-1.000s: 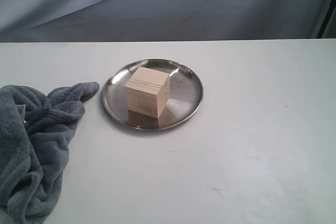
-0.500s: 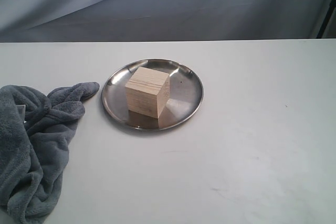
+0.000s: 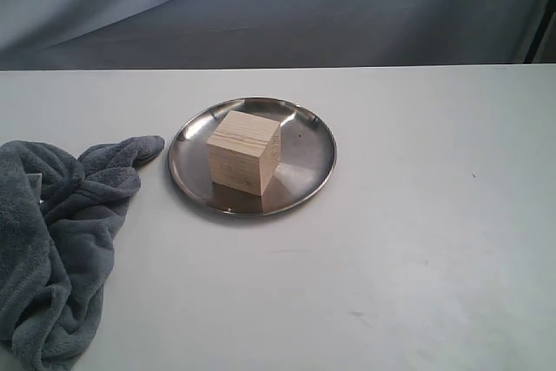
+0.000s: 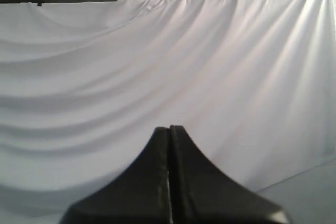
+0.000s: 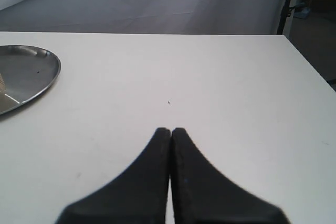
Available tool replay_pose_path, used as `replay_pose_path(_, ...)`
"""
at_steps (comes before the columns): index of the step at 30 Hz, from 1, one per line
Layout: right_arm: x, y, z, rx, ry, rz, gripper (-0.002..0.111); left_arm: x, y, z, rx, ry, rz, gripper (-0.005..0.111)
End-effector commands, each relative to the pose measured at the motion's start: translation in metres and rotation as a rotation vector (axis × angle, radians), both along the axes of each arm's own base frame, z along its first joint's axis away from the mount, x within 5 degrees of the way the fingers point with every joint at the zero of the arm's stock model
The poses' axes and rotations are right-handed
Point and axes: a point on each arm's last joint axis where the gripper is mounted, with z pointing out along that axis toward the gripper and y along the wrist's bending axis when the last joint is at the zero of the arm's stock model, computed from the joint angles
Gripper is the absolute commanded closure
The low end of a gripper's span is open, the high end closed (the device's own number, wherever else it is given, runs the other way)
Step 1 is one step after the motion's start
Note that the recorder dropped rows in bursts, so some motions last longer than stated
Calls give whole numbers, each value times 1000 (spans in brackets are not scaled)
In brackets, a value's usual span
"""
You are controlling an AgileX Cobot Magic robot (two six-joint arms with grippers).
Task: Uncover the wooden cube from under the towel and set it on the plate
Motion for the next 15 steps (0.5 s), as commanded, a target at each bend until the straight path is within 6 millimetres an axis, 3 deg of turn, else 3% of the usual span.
replay_pose_path(1,0,0,-1,9,-2,-2,108,15,2,-16,5,38,8,107)
replay_pose_path(15,0,0,-1,9,-2,-2,108,66,11,-91,-2,22,22,107)
